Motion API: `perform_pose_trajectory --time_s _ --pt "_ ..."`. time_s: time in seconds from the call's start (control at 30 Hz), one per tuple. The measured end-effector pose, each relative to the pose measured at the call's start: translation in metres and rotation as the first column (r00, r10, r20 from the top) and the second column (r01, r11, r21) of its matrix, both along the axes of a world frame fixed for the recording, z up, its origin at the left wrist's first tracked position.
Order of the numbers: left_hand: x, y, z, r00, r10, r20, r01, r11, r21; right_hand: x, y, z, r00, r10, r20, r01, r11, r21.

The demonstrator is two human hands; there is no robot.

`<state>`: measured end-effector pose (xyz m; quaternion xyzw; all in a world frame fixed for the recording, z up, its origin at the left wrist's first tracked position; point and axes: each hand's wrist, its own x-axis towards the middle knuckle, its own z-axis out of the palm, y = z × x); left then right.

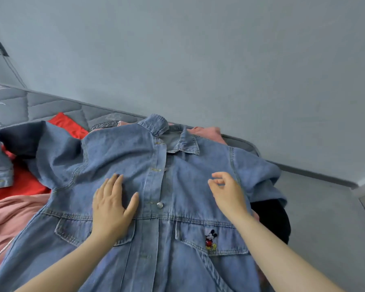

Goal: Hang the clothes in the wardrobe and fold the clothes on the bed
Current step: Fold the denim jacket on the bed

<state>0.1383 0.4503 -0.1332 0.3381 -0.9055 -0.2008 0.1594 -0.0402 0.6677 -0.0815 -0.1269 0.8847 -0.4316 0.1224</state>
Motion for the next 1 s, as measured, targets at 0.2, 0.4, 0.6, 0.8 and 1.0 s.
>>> perform_pose_trajectory --time_s 0.2,0.4,0.6,0.8,1.0 --pt "-0.064 0.074 0.028 0.959 -0.282 -0.006 0.282 0.959 -0.017 -0.028 0.077 -0.003 0.951 -0.263 0.165 0.277 0.959 -0.065" --pt "-0.137 0.135 0.029 0.874 -0.486 -0.008 0.486 0.874 -0.029 -0.053 0.124 -0.030 0.677 -0.437 0.592 0.656 0.722 -0.218" --pt "-0.224 0.183 0.019 0.780 -0.607 0.154 0.621 0.781 -0.064 -0.089 0.126 -0.055 0.486 -0.126 0.865 0.796 0.471 -0.379" --pt "-0.244 0.196 -0.018 0.804 -0.458 0.379 0.494 0.869 0.004 -0.118 0.126 -0.067 0.400 -0.072 0.914 0.907 0.171 -0.384" --pt "-0.242 0.180 -0.025 0.780 -0.512 0.360 0.520 0.850 0.083 -0.096 0.184 -0.076 0.408 -0.097 0.908 0.907 -0.074 -0.415"
